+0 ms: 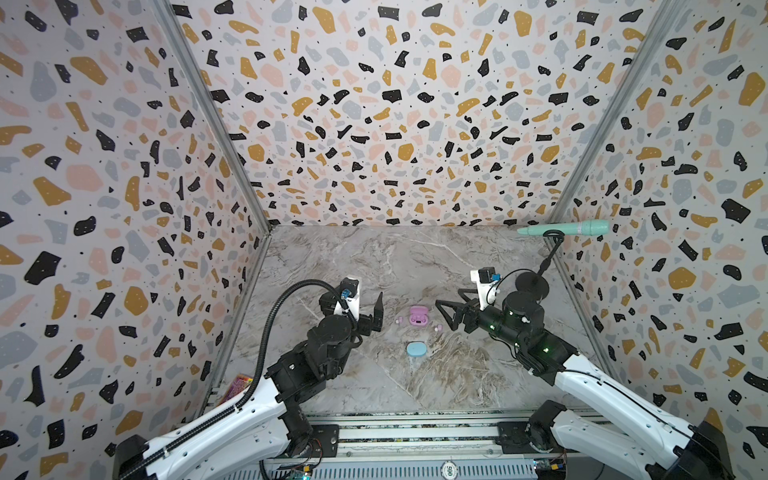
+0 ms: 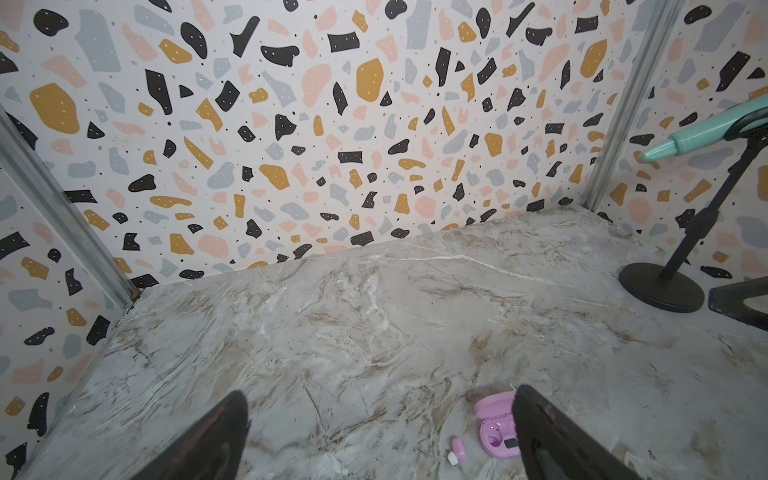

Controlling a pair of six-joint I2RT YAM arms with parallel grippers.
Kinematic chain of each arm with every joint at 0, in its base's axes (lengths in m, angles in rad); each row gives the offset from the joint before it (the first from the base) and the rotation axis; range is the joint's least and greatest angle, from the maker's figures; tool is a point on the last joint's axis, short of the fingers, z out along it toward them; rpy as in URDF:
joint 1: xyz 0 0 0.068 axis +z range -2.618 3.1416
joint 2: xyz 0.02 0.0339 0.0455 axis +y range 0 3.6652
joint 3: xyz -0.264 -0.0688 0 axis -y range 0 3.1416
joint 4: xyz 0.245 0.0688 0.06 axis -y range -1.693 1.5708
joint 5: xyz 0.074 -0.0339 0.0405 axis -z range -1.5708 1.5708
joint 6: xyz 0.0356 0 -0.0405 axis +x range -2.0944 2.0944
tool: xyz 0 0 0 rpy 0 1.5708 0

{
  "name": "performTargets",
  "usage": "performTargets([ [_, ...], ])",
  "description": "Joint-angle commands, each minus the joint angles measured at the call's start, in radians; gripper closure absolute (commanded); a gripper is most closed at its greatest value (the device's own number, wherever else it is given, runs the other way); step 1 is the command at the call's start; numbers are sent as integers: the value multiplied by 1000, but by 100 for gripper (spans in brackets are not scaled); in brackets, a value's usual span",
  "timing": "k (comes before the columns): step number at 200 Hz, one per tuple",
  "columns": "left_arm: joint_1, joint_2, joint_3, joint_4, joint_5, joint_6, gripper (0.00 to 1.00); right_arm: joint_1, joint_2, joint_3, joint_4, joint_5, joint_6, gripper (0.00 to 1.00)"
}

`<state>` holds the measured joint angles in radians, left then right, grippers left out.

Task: Insert the wireless bluetooth earbuds into the charging case
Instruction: 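Move the right gripper over the pink earbud beside the case while the left gripper advances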

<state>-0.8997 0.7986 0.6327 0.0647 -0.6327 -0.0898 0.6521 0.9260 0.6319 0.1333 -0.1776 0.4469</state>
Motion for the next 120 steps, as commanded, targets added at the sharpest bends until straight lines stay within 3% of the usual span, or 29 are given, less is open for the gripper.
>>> performTargets([
  [1, -2, 24, -36, 85, 28, 48, 0, 0, 31, 49, -146, 77, 41, 1],
  [44, -2, 24, -45, 34, 104, 10, 0, 4, 127, 56, -257, 30, 84, 0],
  [84, -1, 35, -15, -75, 83, -56, 0, 16, 217, 76, -303, 5, 130, 13],
  [103, -2, 40, -34, -82, 114, -64, 0, 26, 255, 90, -308, -4, 152, 27],
  [120, -3, 43, -39, -78, 102, -60, 0, 29, 285, 97, -312, 19, 183, 32],
])
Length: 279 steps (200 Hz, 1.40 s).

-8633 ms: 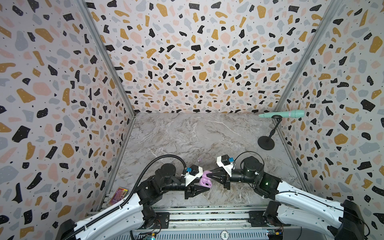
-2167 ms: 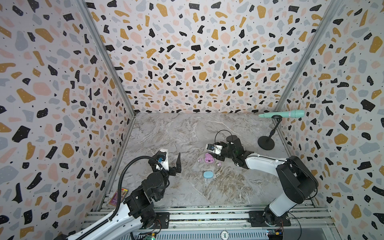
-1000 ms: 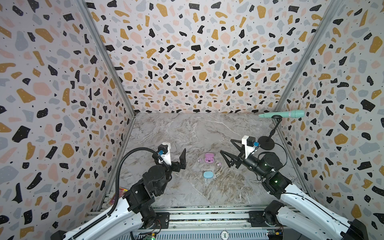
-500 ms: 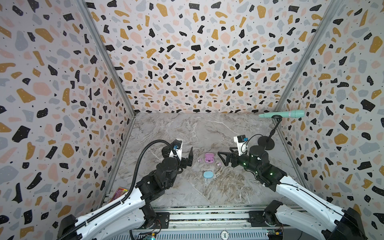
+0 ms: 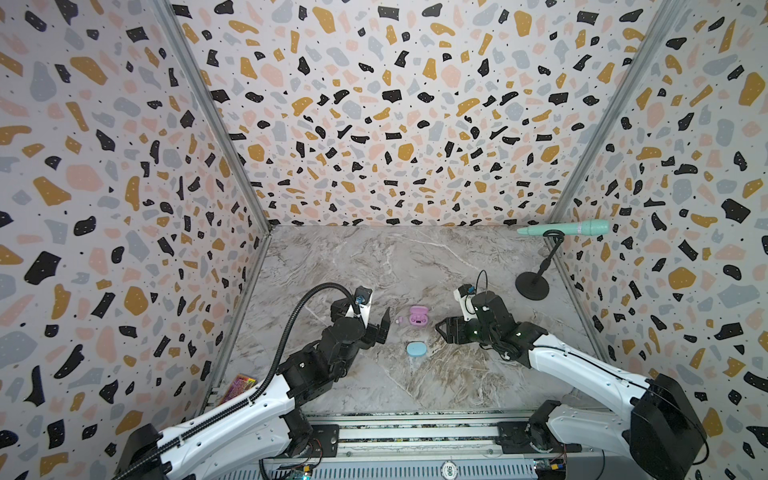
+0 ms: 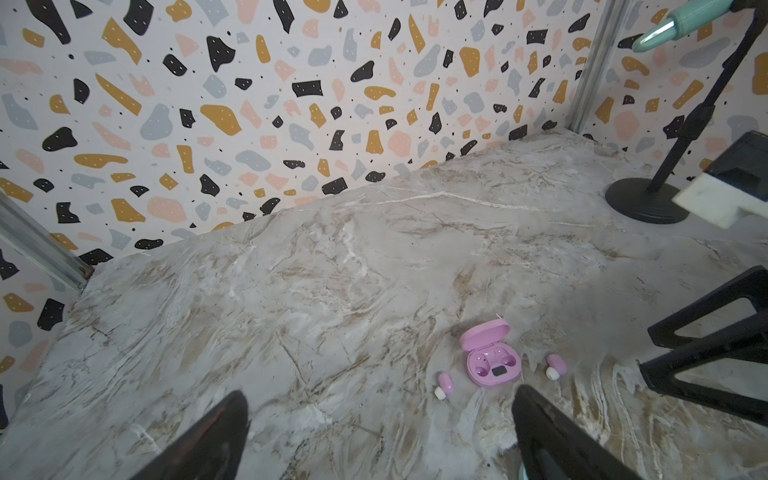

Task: Insert the wireless bluetooth earbuds into the charging case
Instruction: 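Move the right gripper over the pink earbud beside the case while the left gripper advances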

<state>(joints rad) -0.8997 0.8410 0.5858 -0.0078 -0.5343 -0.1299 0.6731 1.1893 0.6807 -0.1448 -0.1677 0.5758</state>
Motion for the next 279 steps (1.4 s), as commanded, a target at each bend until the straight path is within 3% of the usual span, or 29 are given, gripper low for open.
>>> performTargets([
  [1, -2, 3, 8, -6, 3, -20, 0, 8, 24, 48, -34, 12, 57, 32],
  [65, -2, 19, 17, -17, 13, -19, 0, 8, 186, 117, -75, 105, 155, 44],
  [125, -2, 10, 16, -17, 27, -16, 0, -10, 308, 193, -86, 110, 145, 57],
  [279, -3, 29, 17, -17, 40, -5, 0, -54, 392, 162, -13, 36, 116, 69],
])
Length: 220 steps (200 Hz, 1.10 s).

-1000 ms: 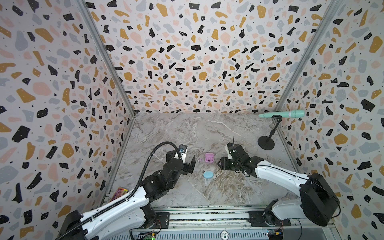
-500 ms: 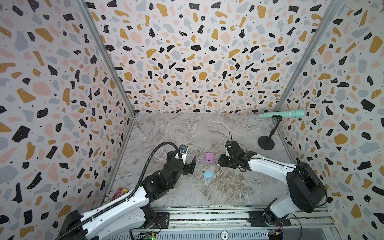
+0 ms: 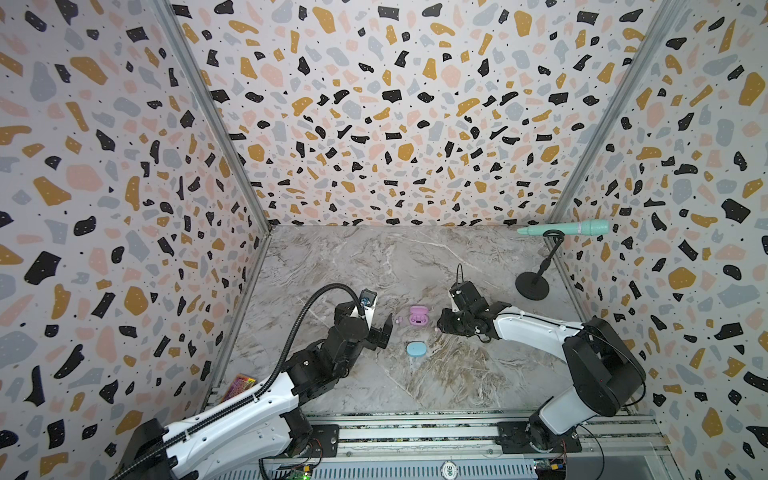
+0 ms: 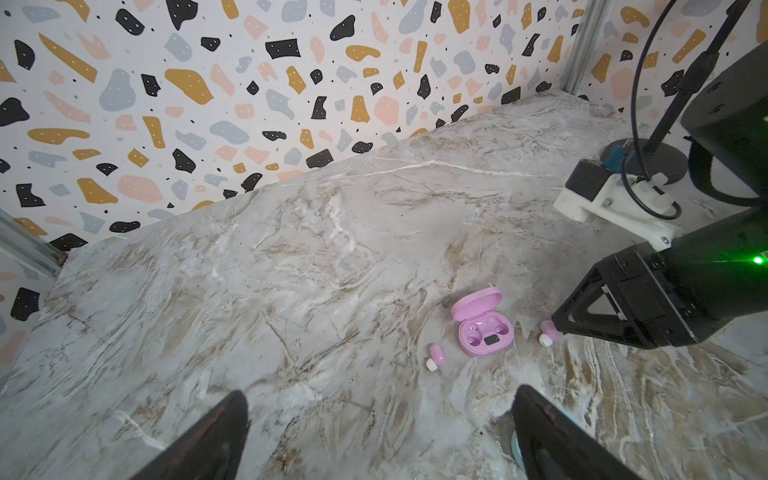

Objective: Insert the wireless bluetooth earbuds into the charging case

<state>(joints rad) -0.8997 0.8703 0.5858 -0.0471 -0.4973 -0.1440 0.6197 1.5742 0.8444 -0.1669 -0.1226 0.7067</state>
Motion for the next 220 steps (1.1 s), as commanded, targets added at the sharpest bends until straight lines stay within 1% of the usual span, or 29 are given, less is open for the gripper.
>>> performTargets([
  [1, -3, -1, 17, 23, 3, 9, 0, 0, 8, -3, 9, -9, -15, 69],
  [142, -2, -1, 17, 19, 6, 11, 0, -6, 60, -8, 28, -19, -30, 78],
  [220, -3, 3, 18, 18, 10, 11, 0, -8, 75, -10, 39, -20, -30, 79],
])
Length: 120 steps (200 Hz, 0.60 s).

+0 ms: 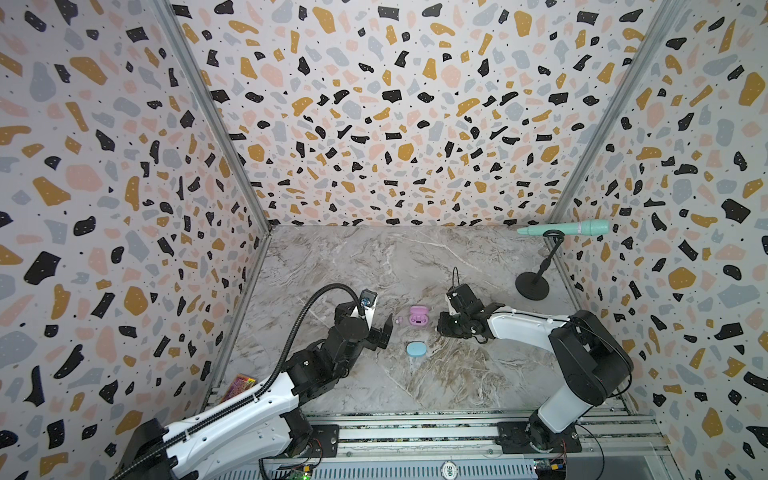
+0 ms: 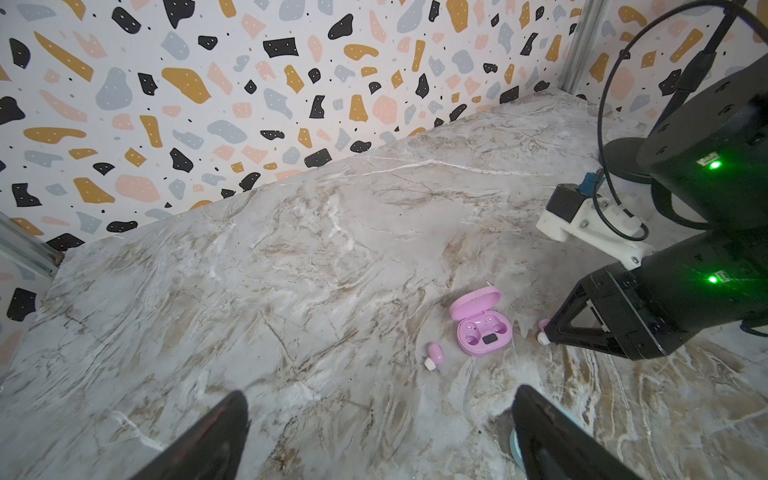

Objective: Insert the wireless bluetooth earbuds into the charging case

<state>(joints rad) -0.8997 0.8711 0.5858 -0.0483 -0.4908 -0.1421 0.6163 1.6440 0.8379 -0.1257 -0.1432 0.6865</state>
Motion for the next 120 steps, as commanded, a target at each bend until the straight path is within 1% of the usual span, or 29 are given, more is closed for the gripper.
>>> performTargets([
  [1, -3, 3, 18, 19, 4, 9, 0, -4, 5, -3, -2, 0, -10, 79],
  [120, -3, 12, 19, 19, 23, 10, 0, -4, 30, 16, 0, -9, -18, 79],
])
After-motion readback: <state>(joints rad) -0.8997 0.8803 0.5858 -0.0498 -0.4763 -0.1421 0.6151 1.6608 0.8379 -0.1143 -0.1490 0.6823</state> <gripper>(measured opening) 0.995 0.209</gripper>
